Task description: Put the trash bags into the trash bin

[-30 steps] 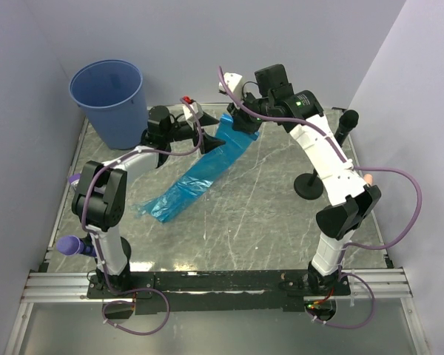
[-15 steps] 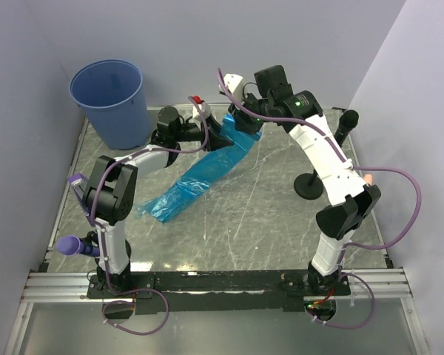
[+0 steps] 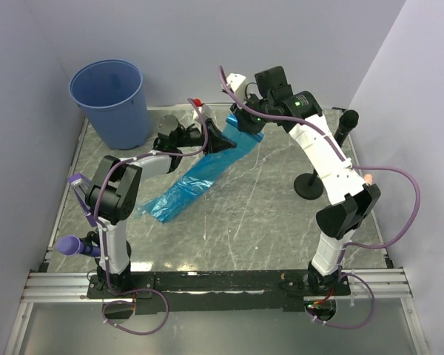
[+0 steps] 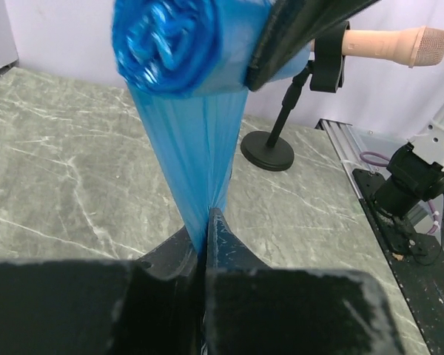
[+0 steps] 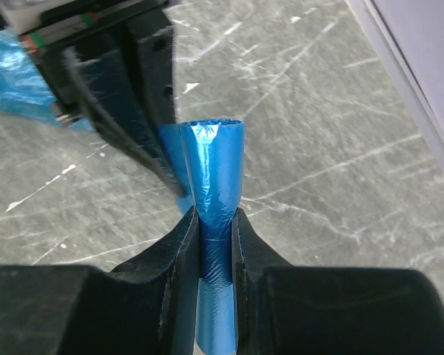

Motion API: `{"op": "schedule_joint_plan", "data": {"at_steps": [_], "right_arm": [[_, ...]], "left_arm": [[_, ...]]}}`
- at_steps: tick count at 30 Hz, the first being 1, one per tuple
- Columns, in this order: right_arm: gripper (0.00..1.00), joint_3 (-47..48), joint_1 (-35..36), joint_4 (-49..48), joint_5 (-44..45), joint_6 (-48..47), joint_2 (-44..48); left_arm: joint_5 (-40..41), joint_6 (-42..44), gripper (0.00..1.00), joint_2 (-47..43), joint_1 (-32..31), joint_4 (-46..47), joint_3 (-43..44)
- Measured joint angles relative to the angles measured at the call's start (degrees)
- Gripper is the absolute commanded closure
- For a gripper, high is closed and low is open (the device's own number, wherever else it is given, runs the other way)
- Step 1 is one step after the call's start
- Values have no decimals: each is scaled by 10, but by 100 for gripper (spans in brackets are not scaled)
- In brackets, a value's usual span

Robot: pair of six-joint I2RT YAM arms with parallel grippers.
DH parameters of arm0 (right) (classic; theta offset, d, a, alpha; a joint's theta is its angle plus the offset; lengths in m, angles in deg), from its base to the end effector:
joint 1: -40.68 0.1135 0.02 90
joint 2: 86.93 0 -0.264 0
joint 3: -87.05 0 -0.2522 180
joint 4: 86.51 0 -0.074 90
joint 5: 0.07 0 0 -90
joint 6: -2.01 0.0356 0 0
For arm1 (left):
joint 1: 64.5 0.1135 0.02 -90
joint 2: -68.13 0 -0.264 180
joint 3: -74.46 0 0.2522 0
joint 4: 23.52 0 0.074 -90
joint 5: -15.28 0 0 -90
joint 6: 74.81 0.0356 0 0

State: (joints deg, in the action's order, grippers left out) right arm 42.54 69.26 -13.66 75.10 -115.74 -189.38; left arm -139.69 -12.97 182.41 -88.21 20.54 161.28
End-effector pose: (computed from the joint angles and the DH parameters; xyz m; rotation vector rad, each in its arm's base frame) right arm 0.3220 0.1858 0.4394 -1.1836 1.9199 0.3006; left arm 0.3878 -0.2055 0.2633 1.0075 1.2766 -1.4336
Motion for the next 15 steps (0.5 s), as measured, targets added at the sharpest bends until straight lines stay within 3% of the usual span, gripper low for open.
{"op": "schedule_joint_plan", "data": {"at_steps": [3, 8, 15], "right_arm": [[100, 0, -7, -6, 7, 11, 0], [100, 0, -18, -22, 12, 20, 0], [100, 0, -19, -25, 12, 27, 0]], "left_arm": [[0, -1, 75, 0, 0, -2, -2], [0, 0, 78, 0, 1, -13, -5], [2, -8, 65, 0, 1, -15, -5]]}}
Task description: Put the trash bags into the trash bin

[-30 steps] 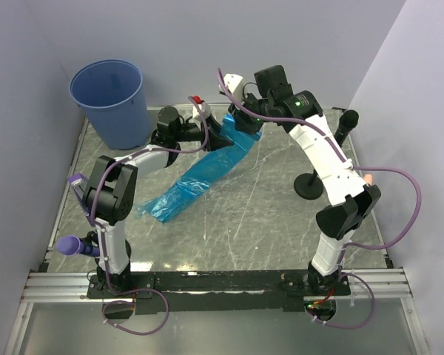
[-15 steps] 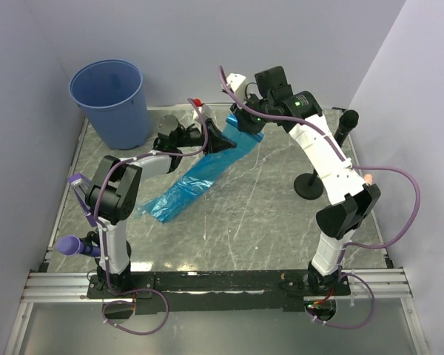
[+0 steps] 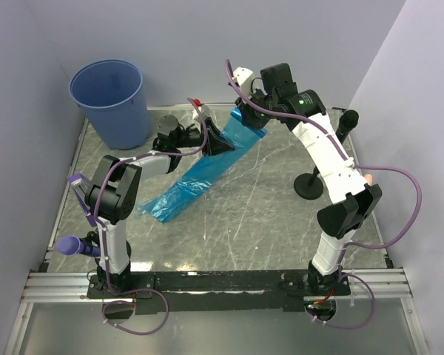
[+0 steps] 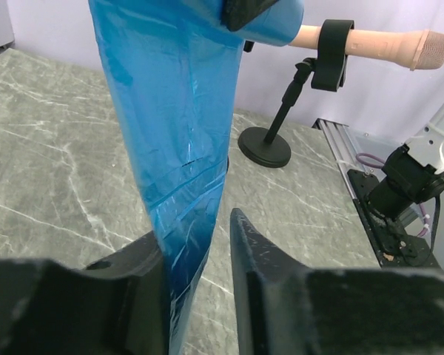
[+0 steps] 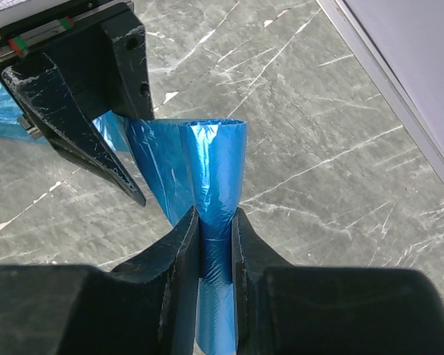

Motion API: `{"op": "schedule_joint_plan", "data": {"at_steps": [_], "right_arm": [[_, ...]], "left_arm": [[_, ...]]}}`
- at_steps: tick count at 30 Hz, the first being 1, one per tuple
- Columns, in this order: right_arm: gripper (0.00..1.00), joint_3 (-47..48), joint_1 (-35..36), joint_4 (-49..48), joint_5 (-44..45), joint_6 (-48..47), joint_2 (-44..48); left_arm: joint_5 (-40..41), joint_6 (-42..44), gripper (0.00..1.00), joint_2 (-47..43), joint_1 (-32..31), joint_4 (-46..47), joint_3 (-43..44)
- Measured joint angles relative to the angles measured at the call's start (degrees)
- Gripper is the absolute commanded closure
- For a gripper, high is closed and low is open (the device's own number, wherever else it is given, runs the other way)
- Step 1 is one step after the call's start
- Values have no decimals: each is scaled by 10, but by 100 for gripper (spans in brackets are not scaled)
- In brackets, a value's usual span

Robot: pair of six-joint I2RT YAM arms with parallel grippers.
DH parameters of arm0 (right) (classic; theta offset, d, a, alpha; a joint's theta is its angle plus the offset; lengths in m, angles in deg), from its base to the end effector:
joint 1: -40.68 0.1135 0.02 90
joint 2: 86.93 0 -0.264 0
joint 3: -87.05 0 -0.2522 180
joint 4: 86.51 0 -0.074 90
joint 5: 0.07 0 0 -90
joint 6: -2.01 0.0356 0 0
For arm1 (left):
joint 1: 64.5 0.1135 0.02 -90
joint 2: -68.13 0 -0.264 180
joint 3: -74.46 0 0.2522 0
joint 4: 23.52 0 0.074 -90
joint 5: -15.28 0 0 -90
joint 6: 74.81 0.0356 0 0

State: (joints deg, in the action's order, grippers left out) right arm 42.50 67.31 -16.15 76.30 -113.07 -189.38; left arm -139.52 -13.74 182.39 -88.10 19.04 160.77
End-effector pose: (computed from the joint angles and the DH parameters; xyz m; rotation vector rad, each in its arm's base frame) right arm 0.3312 0.1755 0.4428 -1.0822 1.9333 0.2791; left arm 0.3880 -0.2047 0.2585 0.9860 1.3214 -1.4548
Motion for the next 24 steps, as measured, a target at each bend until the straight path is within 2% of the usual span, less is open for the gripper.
{"op": "schedule_joint_plan", "data": {"at_steps": [24], "right_arm": [[100, -2, 0, 0, -3, 2, 0]], "left_arm": [[40, -162, 70, 41, -3, 117, 28]]}}
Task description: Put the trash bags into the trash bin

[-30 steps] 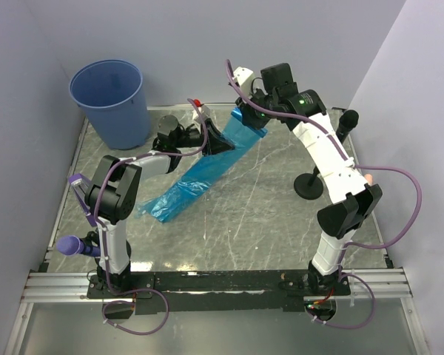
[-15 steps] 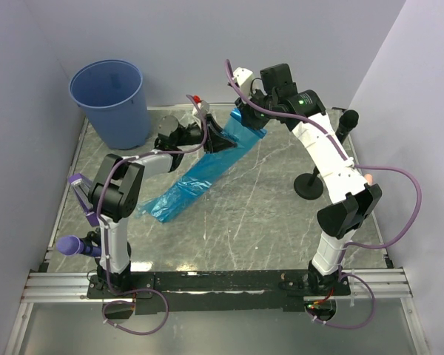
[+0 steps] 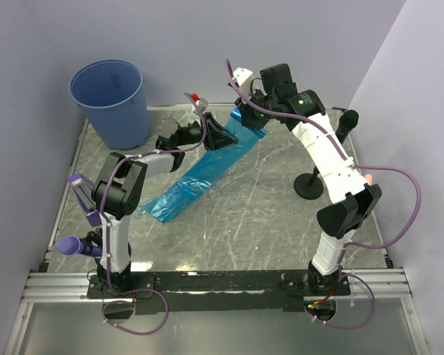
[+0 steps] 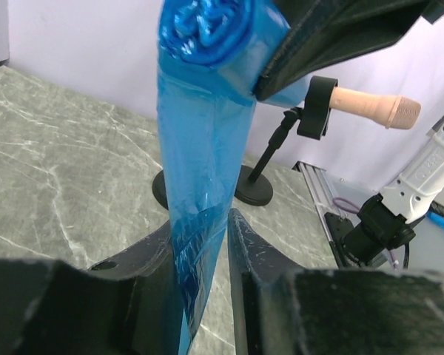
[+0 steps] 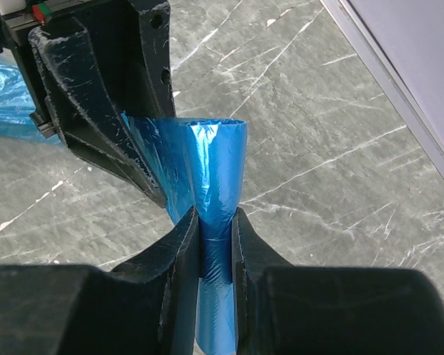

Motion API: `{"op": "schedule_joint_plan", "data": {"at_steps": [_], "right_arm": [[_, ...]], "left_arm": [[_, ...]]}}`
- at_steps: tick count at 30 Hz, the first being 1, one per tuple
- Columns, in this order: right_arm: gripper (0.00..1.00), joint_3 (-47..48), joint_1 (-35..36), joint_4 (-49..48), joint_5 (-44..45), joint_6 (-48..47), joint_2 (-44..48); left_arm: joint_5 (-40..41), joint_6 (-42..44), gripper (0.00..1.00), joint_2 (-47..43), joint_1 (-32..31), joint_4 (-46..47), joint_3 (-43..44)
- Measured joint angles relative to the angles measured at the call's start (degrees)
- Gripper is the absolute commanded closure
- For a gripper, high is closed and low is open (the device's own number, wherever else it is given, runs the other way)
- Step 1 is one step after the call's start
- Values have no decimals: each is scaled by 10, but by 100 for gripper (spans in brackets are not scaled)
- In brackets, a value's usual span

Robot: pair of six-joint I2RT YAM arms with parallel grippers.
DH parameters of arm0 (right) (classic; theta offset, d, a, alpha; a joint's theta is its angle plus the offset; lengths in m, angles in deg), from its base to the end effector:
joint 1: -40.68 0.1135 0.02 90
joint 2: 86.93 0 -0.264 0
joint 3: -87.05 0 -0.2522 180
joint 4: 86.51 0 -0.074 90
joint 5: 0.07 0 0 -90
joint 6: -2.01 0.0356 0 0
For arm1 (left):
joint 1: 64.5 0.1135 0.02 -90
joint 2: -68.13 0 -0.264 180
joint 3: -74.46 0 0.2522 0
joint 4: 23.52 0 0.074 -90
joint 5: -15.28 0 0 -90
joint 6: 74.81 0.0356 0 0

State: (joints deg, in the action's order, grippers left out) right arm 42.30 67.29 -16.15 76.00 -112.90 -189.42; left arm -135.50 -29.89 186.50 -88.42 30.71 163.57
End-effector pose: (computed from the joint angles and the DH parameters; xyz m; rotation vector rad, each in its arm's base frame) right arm 0.3316 0.1757 0.4415 -1.0828 1.9375 0.2868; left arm 0.3972 -0.2102 0.2611 0.8280 1.3233 -1.5760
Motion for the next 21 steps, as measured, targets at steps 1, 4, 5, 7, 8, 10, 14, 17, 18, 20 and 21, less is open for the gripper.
{"op": "schedule_joint_plan", "data": {"at_steps": [1, 4, 5, 7, 8, 10, 14, 17, 18, 20, 21], "right_arm": [[100, 0, 0, 0, 0, 0, 0], [100, 0, 0, 0, 0, 0, -1], [100, 0, 0, 0, 0, 0, -2], [100, 0, 0, 0, 0, 0, -4], [100, 0, 0, 0, 0, 0, -5], [100, 0, 0, 0, 1, 0, -8], [100, 0, 0, 0, 4, 0, -10], [100, 0, 0, 0, 6, 0, -10], [100, 0, 0, 0, 7, 0, -11], [100, 1, 0, 0, 8, 0, -12], [100, 1, 0, 0, 9, 0, -14]], "left_arm": [[3, -4, 72, 2, 0, 3, 2], [8, -14, 74, 8, 0, 8, 3], [9, -15, 74, 9, 0, 8, 3], [12, -20, 75, 10, 0, 9, 3], [14, -24, 75, 11, 0, 12, 3], [20, -27, 76, 13, 1, 13, 3], [29, -38, 80, 14, 3, 17, 3], [32, -43, 80, 15, 5, 21, 3], [32, -44, 80, 15, 6, 22, 3], [32, -45, 78, 15, 7, 25, 3], [32, -47, 77, 15, 7, 26, 3]]}}
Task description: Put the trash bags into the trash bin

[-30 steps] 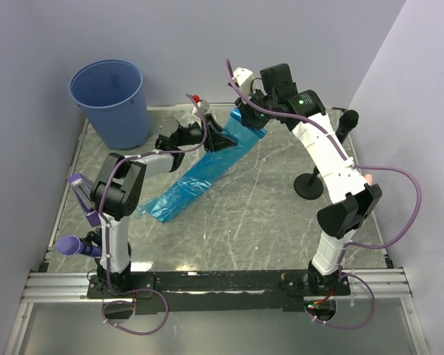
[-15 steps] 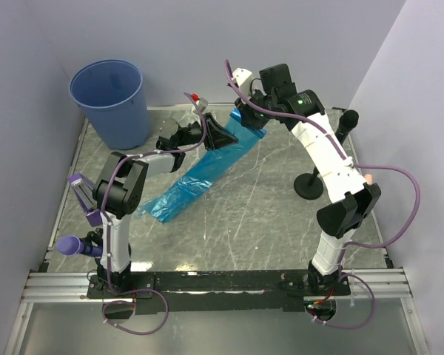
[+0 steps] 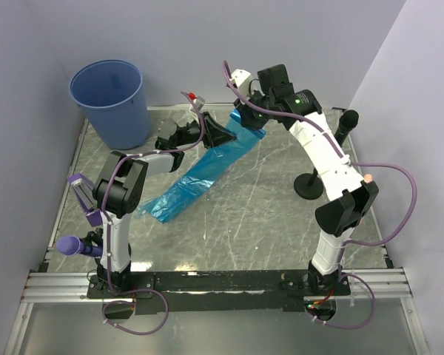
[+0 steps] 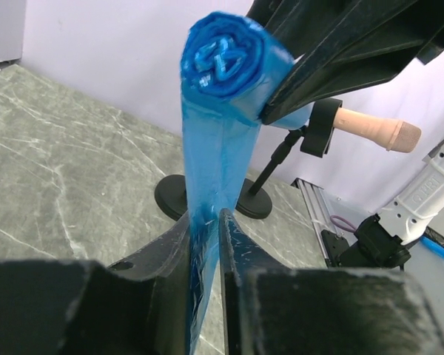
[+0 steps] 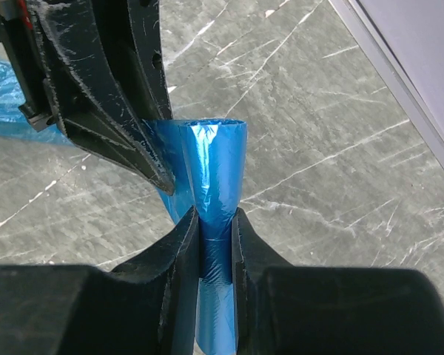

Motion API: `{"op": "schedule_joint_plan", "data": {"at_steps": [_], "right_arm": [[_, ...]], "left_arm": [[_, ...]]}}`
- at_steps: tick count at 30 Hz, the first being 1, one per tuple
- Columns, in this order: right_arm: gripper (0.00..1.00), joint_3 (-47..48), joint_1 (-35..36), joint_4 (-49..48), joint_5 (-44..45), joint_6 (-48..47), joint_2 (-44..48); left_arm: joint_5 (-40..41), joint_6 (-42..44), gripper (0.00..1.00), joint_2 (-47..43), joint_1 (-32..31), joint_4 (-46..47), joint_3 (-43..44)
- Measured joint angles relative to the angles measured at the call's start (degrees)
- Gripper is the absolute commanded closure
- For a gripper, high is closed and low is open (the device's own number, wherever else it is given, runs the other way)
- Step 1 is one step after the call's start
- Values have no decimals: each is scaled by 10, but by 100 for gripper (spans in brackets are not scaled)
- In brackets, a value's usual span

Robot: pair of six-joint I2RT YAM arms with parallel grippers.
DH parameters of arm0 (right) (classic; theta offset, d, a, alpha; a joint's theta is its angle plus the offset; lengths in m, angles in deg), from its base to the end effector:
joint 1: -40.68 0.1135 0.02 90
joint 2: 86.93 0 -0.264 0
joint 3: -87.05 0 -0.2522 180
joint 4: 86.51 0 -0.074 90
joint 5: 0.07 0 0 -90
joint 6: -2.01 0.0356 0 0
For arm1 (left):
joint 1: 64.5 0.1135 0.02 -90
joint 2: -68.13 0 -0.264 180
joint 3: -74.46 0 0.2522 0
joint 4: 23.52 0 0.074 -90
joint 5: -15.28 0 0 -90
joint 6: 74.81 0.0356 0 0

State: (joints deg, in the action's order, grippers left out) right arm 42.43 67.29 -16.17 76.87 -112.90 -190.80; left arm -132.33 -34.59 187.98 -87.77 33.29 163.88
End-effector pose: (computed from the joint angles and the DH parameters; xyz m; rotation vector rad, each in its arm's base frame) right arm 0.3388 0.1787 0.4335 -1.0833 1.9626 0.2721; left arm 0.4036 -0.2063 0.2561 0.7245 1.3454 -1.6024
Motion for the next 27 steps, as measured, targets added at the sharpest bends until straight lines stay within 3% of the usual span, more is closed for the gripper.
{"op": "schedule_joint_plan", "data": {"at_steps": [7, 27], "right_arm": [[100, 2, 0, 0, 0, 0, -9], [100, 12, 0, 0, 2, 1, -11]], "left_arm": [[-10, -5, 74, 0, 0, 2, 0], [-16, -5, 80, 0, -1, 2, 0]]}}
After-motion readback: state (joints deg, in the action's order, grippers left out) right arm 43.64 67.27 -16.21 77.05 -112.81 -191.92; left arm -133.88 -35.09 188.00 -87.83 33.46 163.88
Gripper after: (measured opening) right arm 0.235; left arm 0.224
